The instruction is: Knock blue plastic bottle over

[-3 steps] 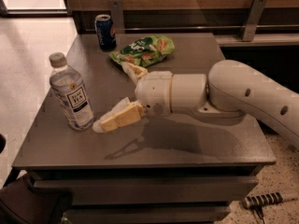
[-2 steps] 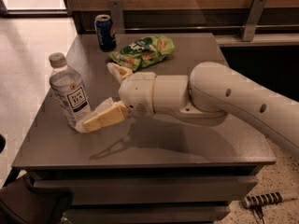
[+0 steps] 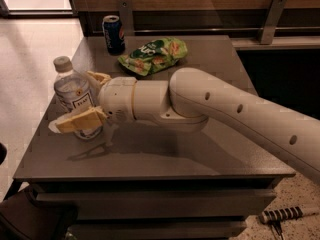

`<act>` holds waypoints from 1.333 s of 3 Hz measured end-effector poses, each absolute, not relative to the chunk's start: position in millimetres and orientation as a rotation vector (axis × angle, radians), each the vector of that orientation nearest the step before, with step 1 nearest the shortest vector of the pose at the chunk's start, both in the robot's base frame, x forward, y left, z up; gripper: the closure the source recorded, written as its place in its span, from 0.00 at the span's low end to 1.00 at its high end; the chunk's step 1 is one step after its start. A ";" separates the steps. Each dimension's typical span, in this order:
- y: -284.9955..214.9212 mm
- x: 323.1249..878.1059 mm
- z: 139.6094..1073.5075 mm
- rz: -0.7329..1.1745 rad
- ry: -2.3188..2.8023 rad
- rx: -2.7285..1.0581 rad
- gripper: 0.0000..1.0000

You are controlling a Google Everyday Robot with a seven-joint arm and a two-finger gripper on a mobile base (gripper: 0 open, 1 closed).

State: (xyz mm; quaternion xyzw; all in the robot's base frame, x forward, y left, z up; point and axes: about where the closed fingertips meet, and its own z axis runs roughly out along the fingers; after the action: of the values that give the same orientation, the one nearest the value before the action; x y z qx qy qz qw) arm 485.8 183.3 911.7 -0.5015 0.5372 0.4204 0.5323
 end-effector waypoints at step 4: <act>191.8 480.9 913.6 1.013 1.269 -1.210 1.00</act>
Offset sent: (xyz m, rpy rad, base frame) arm -0.0010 0.0037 -0.0002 0.0020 0.0002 0.0072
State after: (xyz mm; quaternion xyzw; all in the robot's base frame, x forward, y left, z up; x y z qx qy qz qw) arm 480.9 191.8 913.6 -0.5067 0.5316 0.4242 0.5298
